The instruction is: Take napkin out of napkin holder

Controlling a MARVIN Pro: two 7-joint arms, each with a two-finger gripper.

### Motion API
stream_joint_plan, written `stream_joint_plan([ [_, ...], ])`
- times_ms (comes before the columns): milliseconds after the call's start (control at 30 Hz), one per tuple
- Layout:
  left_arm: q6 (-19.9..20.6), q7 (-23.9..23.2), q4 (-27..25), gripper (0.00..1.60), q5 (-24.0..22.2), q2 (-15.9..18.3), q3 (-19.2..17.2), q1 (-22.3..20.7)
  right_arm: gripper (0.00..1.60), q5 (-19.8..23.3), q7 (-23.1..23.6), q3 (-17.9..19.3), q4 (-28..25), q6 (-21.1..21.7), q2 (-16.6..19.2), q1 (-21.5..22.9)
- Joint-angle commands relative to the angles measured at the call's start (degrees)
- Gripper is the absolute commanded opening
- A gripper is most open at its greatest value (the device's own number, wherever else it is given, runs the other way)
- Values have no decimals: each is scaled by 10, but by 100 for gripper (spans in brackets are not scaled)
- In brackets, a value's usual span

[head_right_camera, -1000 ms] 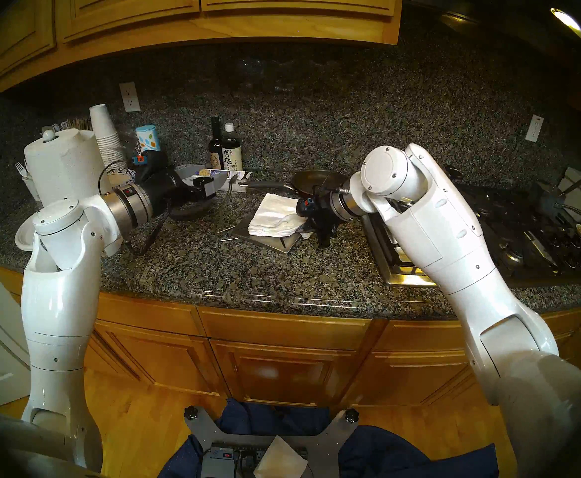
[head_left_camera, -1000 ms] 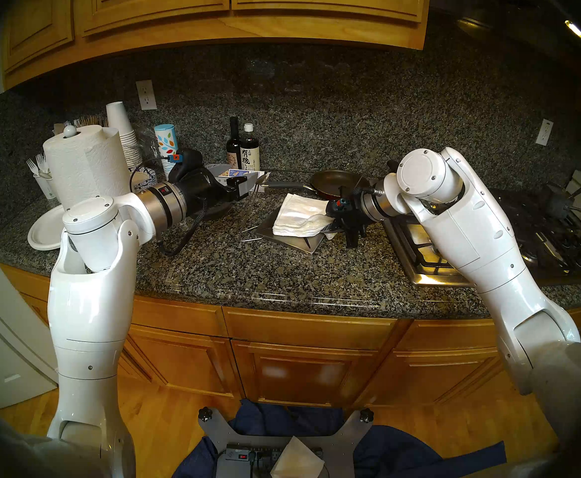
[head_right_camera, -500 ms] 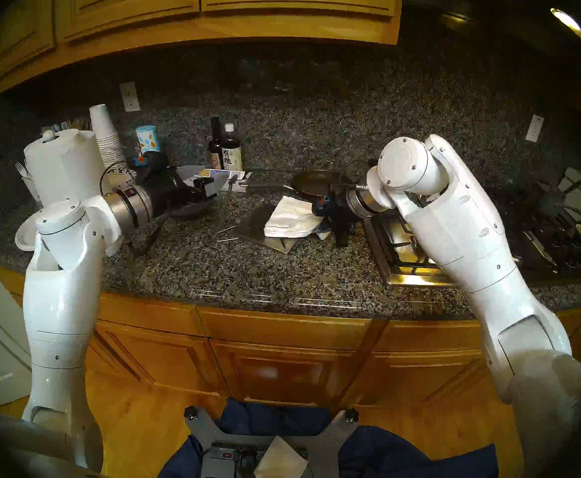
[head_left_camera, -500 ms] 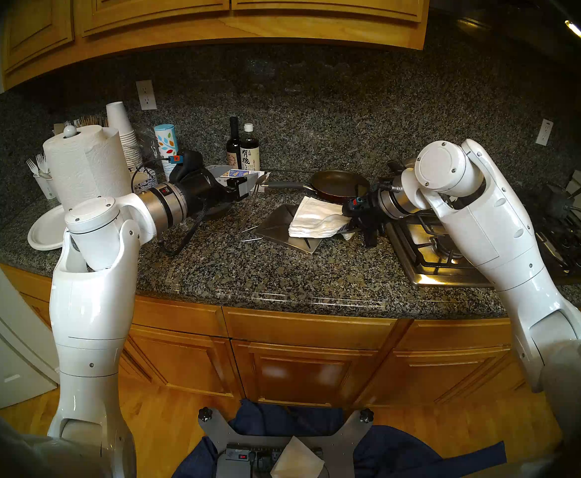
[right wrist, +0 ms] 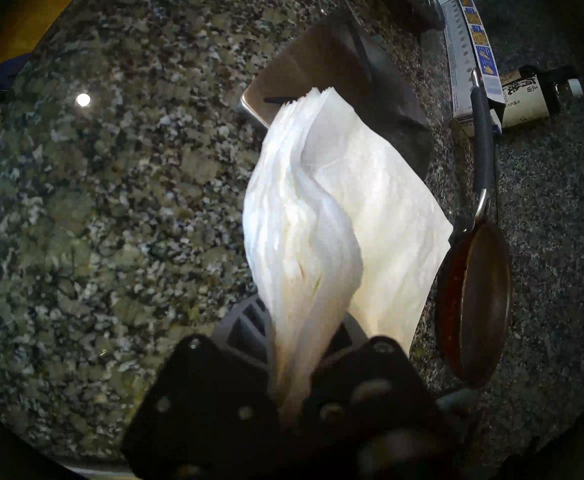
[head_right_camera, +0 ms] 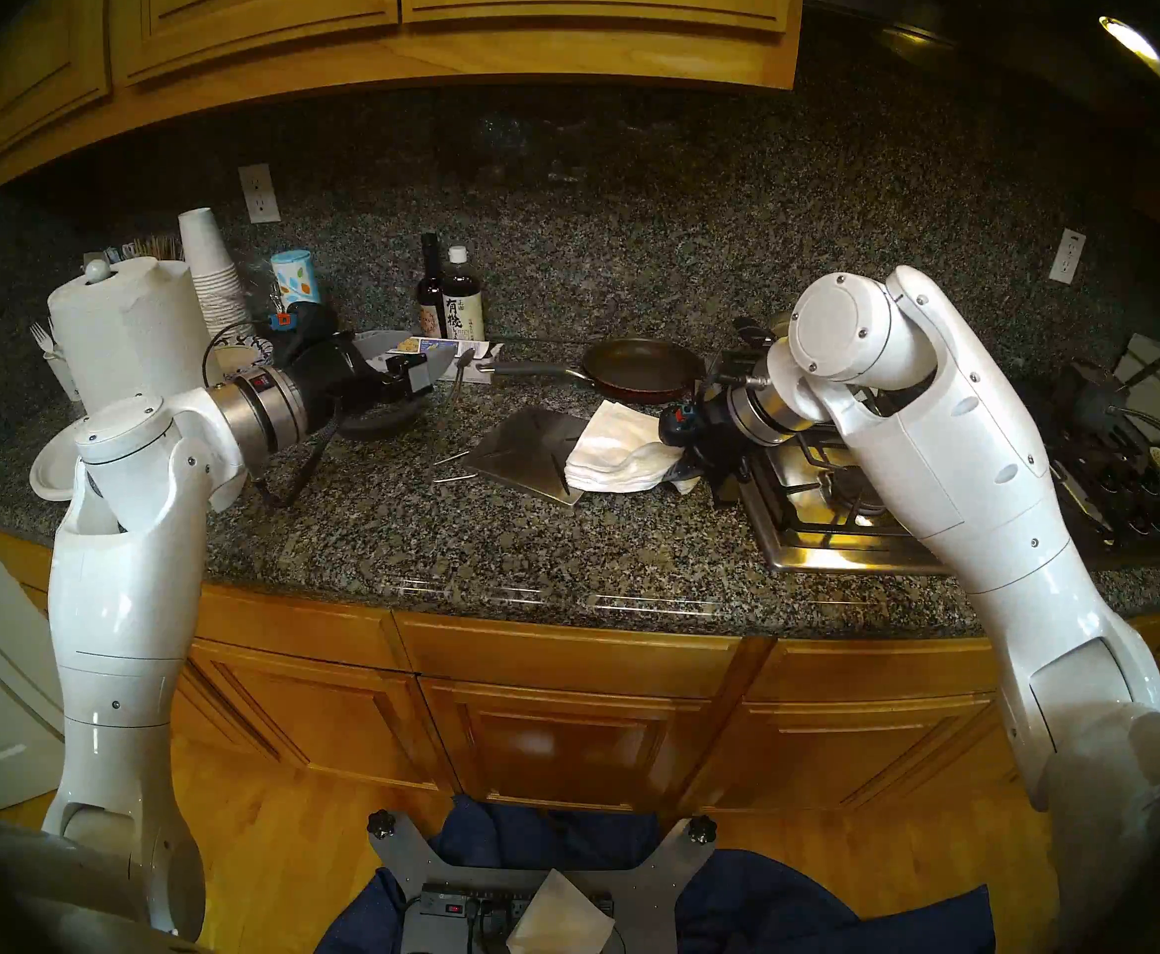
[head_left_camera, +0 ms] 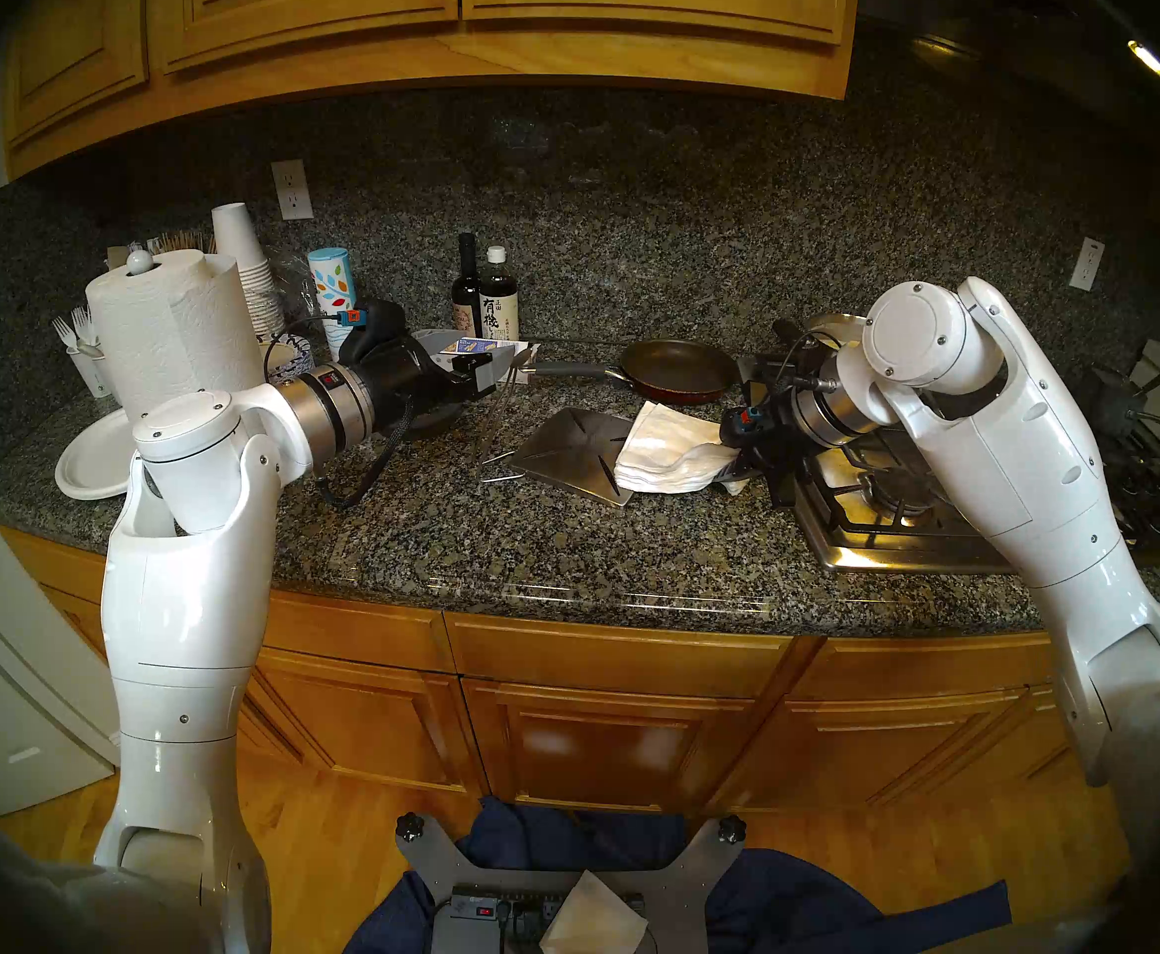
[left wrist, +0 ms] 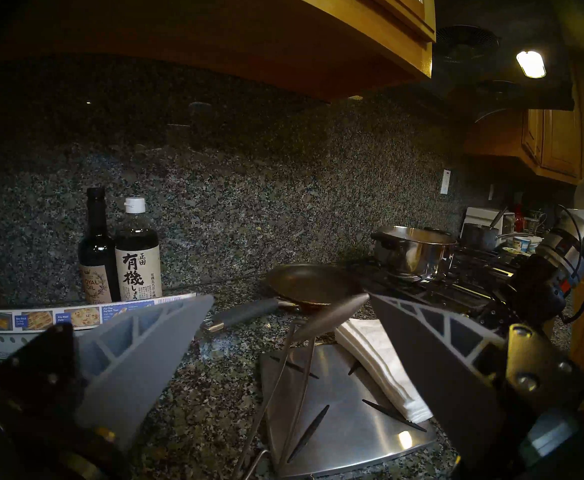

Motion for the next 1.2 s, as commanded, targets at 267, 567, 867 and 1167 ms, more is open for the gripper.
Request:
stream_joint_plan([
  [267, -10, -1, 0, 160, 0, -2, 15, -34, 0, 6, -4, 54, -43, 23, 56, -39],
  [567, -10, 1, 0, 160, 2, -4, 26, -37, 0, 16, -17, 84, -61, 33, 70, -79],
  [867, -7, 5, -7, 160, 2, -3, 25, -35, 0, 19, -29, 89, -62, 34, 67, -94],
  [1167, -7, 4, -5, 160, -1, -2, 25, -36, 137, 37, -16, 108, -75, 45, 80, -96],
])
